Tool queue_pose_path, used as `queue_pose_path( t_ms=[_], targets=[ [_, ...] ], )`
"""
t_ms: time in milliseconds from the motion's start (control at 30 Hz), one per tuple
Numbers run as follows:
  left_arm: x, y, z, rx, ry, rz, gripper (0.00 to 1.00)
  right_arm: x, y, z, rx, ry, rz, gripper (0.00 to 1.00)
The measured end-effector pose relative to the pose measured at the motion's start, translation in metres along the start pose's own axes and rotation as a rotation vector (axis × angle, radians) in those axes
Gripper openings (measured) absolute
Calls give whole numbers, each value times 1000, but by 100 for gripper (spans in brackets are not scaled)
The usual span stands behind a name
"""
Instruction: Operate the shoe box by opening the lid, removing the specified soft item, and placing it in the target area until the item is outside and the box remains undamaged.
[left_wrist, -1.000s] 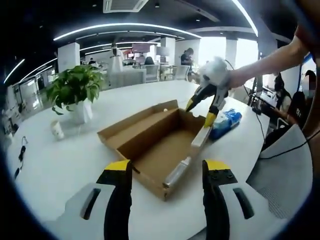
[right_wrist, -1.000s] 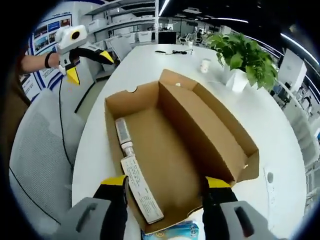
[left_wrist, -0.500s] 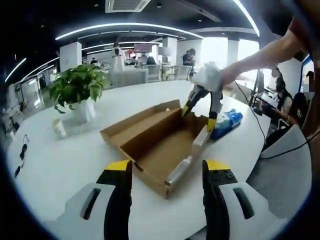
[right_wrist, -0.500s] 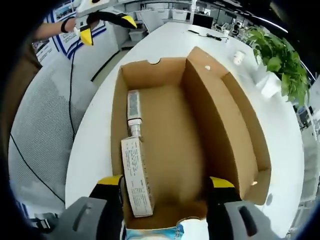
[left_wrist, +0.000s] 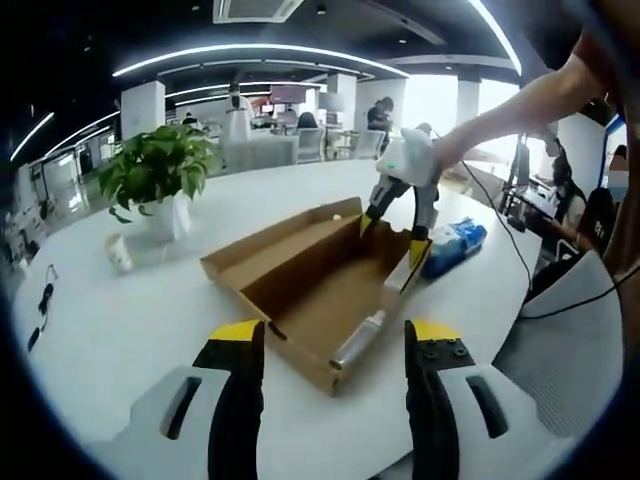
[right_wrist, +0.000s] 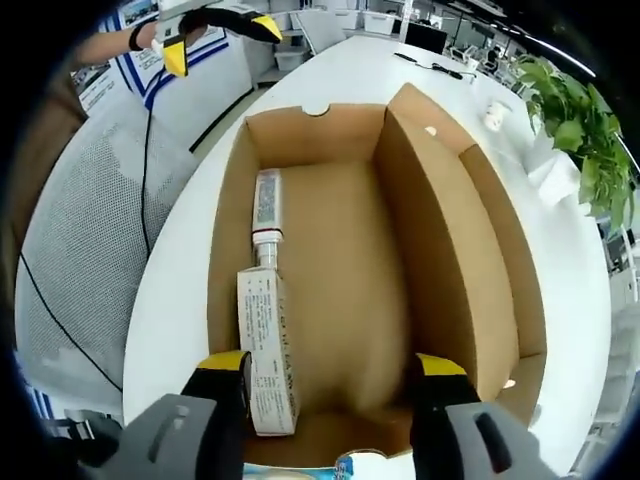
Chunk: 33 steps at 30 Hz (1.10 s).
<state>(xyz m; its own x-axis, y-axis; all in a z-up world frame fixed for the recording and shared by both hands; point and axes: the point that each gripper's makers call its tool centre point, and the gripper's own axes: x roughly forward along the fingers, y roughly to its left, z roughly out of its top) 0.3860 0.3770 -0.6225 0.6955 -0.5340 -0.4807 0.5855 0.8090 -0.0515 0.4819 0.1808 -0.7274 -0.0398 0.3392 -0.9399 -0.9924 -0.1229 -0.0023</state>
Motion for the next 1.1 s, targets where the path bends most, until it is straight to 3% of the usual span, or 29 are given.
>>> queue_pose_path(
  t_ms=[267, 467, 800, 1100],
  targets=[
    [2, -4, 0, 4, 5, -10, 56, 2, 8, 1, -14, 0, 43, 63],
    [3, -4, 2, 5, 4, -14, 56, 12, 13, -1, -75, 38, 45, 56],
    [7, -5, 1, 2, 8, -20, 56, 21, 19, 3, -82, 46, 57, 42],
    [6, -4, 3, 1, 3, -20, 56, 42, 18, -2, -67, 47, 60, 29]
  ],
)
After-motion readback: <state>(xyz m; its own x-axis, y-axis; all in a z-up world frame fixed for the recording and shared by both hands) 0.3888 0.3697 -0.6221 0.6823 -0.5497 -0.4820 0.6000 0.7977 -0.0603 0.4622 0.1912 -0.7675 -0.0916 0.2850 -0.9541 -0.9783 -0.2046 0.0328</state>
